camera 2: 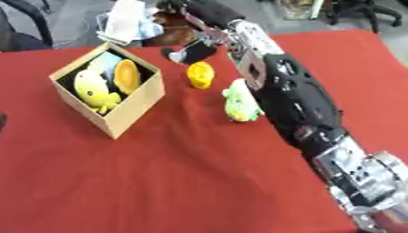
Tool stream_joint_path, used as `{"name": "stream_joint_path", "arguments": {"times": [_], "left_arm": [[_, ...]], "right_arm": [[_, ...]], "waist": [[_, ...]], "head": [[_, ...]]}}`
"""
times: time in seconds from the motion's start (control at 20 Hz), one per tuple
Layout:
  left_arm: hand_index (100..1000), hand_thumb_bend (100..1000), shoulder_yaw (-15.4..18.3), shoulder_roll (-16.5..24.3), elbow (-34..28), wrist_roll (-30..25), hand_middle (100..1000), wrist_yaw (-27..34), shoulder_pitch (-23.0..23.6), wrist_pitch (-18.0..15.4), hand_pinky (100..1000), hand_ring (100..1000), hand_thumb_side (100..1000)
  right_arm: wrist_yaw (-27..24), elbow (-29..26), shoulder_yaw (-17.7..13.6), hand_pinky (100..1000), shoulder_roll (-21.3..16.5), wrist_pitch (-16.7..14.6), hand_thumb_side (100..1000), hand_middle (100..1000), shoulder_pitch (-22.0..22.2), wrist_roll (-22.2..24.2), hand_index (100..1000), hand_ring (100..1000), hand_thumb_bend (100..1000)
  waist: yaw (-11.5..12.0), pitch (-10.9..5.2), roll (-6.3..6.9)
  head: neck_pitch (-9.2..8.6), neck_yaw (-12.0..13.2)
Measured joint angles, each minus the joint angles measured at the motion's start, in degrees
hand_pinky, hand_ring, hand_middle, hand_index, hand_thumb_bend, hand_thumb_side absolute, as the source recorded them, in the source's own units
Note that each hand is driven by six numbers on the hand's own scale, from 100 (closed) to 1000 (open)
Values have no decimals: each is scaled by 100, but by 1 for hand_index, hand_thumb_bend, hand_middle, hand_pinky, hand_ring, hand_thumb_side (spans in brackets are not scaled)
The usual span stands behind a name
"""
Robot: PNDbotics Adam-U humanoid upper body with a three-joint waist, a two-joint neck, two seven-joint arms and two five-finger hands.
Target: Pick up objects on the table and place them in the box.
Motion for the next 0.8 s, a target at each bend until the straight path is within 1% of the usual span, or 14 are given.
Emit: {"name": "stream_joint_path", "arguments": {"times": [0.2,0.35,0.6,0.7,0.8], "left_arm": [[810,453,30,44,0,48,624,-16,25,21,647,608,274],[811,453,40,45,2,67,624,-23,34,28,647,608,276],[811,454,41,45,6,69,625,-32,36,30,646,608,276],[811,454,41,45,7,68,625,-36,36,30,647,608,276],[811,454,41,45,7,67,625,-41,36,30,647,608,277]], "right_arm": [[-337,-288,10,771,-487,156,439,868,544,255,944,839,334],[-616,-433,-33,781,-734,268,461,886,995,506,949,853,333],[-1092,-776,-108,783,-933,419,492,896,1731,841,952,861,333],[-1298,-918,-101,784,-960,460,504,899,1877,966,953,864,332],[-1494,-1032,-72,788,-964,495,511,906,1925,1093,955,869,333]], "waist": [[-60,15,0],[-82,15,0],[-68,15,0],[-49,15,0],[-41,15,0]], "head": [[-25,71],[-46,86],[-47,91],[-48,82],[-48,72]]}}
